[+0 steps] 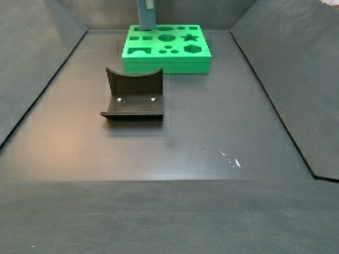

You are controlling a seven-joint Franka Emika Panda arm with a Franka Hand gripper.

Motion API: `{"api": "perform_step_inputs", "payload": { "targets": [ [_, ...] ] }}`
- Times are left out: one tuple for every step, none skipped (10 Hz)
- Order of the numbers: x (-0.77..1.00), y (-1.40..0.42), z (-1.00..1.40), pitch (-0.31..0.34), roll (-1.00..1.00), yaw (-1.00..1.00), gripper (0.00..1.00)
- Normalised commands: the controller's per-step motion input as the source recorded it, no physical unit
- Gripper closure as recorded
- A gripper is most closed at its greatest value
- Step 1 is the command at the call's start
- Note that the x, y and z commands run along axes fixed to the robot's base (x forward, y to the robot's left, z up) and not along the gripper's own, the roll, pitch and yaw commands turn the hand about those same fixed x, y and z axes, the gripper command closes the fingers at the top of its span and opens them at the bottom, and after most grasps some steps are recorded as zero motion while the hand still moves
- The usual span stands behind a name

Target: Insert the rectangle object.

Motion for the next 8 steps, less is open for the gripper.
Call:
{"api": "perform_step_inputs", "payload": {
  "targets": [
    [0.41,0.08,-0.15,0.180,0.04,-0.50,1.00],
    [0.40,0.17,-0.21,0.200,0.01,-0.52,1.00],
    [0.43,0.19,-0.22,0.203,0.01,-0.42,1.00],
    [0.24,0.12,-0.24,0.107,0.01,-0.08,1.00],
    [0.42,0.02,-0.35,0.009,-0.02,-0.13,1.00],
    [0.39,0.00,-0.34,0.000,-0.16,-0.39,1.00],
    [0.39,0.00,-0.36,-0.003,-0.18,-0.46,1.00],
    [0.35,0.06,-0.36,0.000,-0.12,-0.32,1.00]
  ]
}}
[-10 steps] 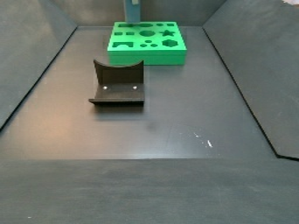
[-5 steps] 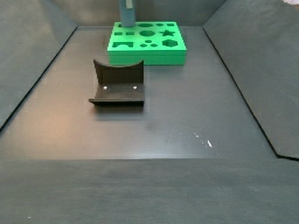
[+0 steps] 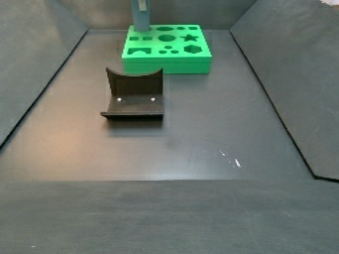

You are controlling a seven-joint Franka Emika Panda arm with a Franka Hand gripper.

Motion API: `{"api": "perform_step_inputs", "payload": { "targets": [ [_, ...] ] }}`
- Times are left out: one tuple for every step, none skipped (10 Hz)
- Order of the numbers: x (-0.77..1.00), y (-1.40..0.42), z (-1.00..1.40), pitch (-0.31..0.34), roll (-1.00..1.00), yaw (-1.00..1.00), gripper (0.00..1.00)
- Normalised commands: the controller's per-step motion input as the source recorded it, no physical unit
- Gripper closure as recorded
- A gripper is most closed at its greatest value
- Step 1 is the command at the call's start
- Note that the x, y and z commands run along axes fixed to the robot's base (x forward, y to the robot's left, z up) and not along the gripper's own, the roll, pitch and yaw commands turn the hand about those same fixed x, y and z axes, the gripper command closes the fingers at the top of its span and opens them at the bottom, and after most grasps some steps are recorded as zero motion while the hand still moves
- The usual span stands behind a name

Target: Insert the rectangle object.

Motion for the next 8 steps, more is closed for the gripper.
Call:
{"api": "perform_step_inputs", "payload": {
  "targets": [
    [0.19,0.08,-0.37,-0.014,-0.10,-0.23,1.00],
    [0.01,0.02,-0.31,-0.031,-0.02,-0.08,1.00],
    [0.03,0.00,-0.23,0.000,0.00,-0.01,1.00],
    [0.10,0.00,-0.27,0.049,0.07,-0.04,1.00],
    [0.16,0.00,-0.33,0.086,0.10,-0.06,1.00],
    [0.14,0.00,-0.32,0.051,0.06,-0.07,1.00],
    [0.04,0.00,-0.13,-0.043,0.00,0.00,1.00],
    [0.00,0.00,0.00,0.000,0.00,0.00,1.00]
  ]
}}
